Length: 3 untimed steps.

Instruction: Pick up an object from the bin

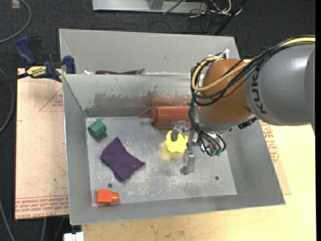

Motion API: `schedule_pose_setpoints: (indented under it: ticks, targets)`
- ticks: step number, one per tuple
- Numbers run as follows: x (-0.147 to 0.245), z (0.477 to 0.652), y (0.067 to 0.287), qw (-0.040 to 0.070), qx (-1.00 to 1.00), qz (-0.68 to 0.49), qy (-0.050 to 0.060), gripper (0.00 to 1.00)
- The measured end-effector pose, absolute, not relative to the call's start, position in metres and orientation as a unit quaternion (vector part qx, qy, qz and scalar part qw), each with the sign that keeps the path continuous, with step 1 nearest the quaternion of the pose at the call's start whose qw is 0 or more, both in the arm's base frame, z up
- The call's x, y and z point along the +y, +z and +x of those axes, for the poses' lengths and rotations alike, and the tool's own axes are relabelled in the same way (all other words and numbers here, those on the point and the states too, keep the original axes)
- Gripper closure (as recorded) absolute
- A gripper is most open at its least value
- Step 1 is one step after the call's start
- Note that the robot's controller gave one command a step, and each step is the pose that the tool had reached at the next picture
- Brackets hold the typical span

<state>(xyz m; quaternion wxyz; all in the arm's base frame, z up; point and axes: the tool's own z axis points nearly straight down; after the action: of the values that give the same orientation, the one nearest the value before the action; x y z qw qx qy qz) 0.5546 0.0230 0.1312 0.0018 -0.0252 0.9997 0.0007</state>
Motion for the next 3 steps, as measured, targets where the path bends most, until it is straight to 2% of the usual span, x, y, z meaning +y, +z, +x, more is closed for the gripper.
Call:
schedule_pose_setpoints:
  ticks: [1,2,3]
  targets:
    - [0.012,0.561,0.104,0.003,1.000,0.011,0.002,0.00]
    - [-0.010,0.630,0.071,-0.001,0.988,-0.155,0.002,1.00]
    - [-0.010,0.630,0.071,-0.001,0.988,-0.154,0.002,1.00]
